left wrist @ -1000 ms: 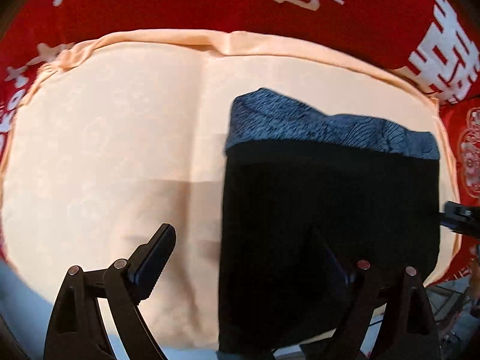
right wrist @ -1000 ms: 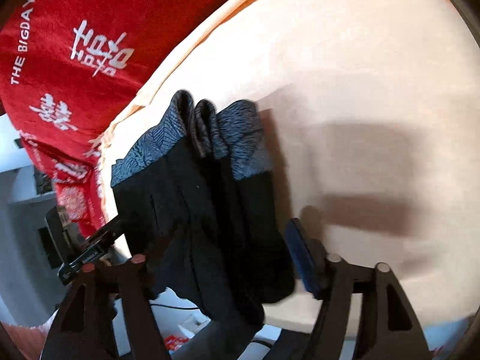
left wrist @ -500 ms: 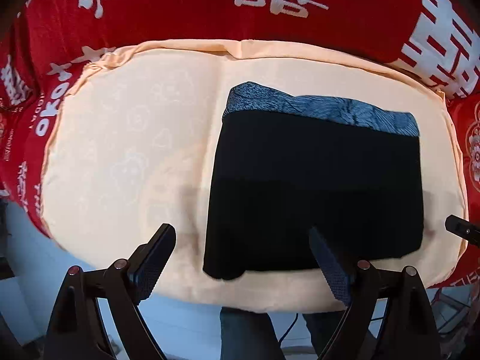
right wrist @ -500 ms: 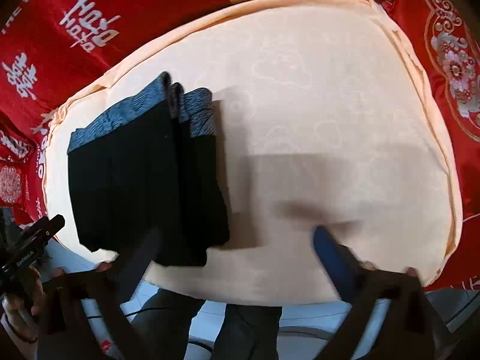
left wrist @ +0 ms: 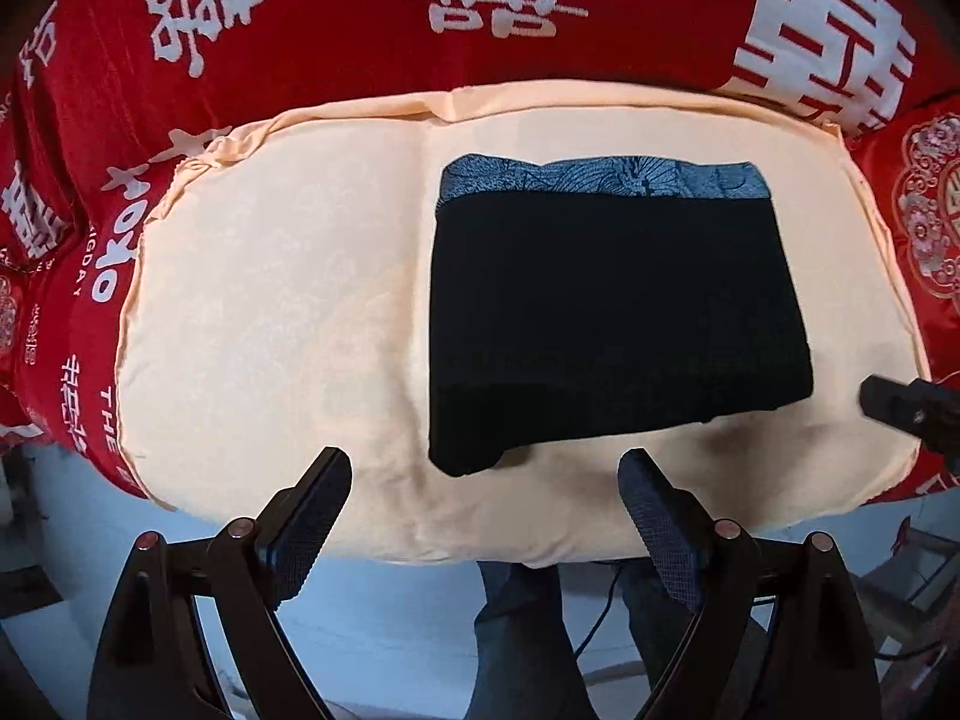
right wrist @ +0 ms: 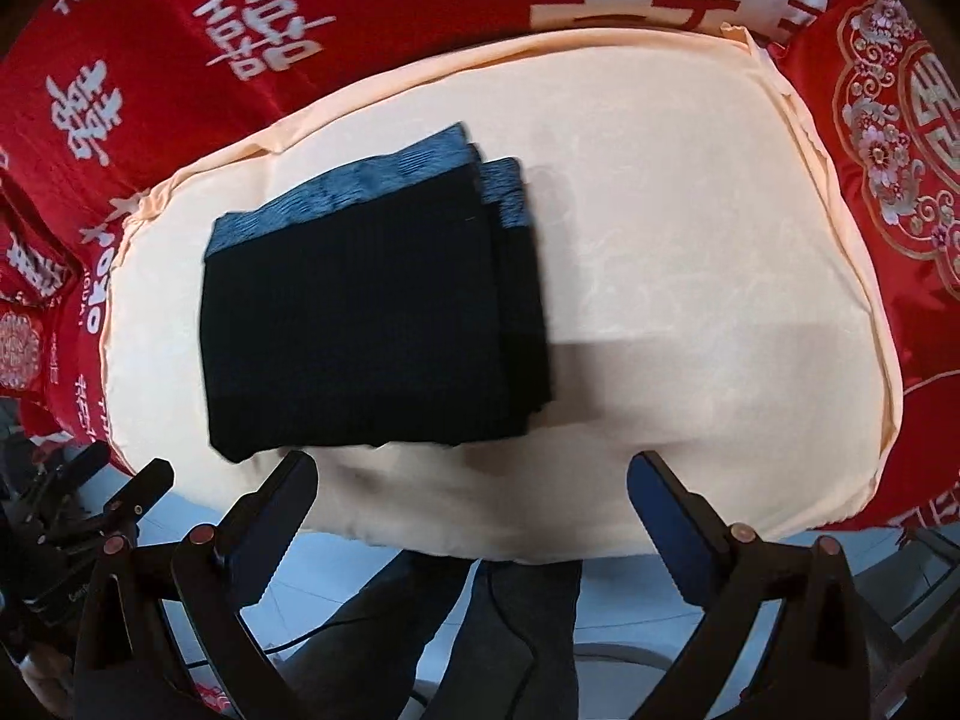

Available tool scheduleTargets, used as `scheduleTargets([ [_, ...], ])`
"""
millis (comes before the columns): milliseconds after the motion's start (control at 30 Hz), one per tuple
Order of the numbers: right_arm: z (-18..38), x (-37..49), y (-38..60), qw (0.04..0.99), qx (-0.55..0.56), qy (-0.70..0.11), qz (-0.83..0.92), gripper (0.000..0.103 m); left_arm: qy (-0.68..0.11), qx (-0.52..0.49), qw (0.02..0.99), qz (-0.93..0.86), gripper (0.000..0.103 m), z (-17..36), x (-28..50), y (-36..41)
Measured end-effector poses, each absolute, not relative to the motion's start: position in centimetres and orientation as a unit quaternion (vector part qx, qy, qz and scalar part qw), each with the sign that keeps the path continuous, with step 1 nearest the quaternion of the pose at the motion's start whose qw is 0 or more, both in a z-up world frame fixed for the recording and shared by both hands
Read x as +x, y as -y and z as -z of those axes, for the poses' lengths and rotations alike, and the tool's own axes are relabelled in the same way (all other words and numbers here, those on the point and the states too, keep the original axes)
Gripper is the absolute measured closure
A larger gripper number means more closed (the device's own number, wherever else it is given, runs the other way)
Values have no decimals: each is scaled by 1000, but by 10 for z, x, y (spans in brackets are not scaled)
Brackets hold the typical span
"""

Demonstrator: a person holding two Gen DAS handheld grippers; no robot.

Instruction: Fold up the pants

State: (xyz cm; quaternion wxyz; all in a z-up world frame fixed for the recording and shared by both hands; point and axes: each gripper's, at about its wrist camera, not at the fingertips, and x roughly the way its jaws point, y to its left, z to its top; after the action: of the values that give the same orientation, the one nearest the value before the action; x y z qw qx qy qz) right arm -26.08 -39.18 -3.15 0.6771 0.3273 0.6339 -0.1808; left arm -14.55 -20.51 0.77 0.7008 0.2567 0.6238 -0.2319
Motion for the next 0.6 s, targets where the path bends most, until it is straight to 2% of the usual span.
scheduleTargets([
  [100, 20, -257, 372, 677, 319, -636, 188, 0, -619, 259, 702, 237, 11, -17, -149, 199],
  [167, 12, -256, 363, 679, 321, -633, 190, 0, -614, 264, 704, 239, 0, -24, -151, 195],
  [600, -33, -252, 327, 703, 282, -617, 215, 0, -590, 261, 719, 260, 0, -54, -164, 187],
])
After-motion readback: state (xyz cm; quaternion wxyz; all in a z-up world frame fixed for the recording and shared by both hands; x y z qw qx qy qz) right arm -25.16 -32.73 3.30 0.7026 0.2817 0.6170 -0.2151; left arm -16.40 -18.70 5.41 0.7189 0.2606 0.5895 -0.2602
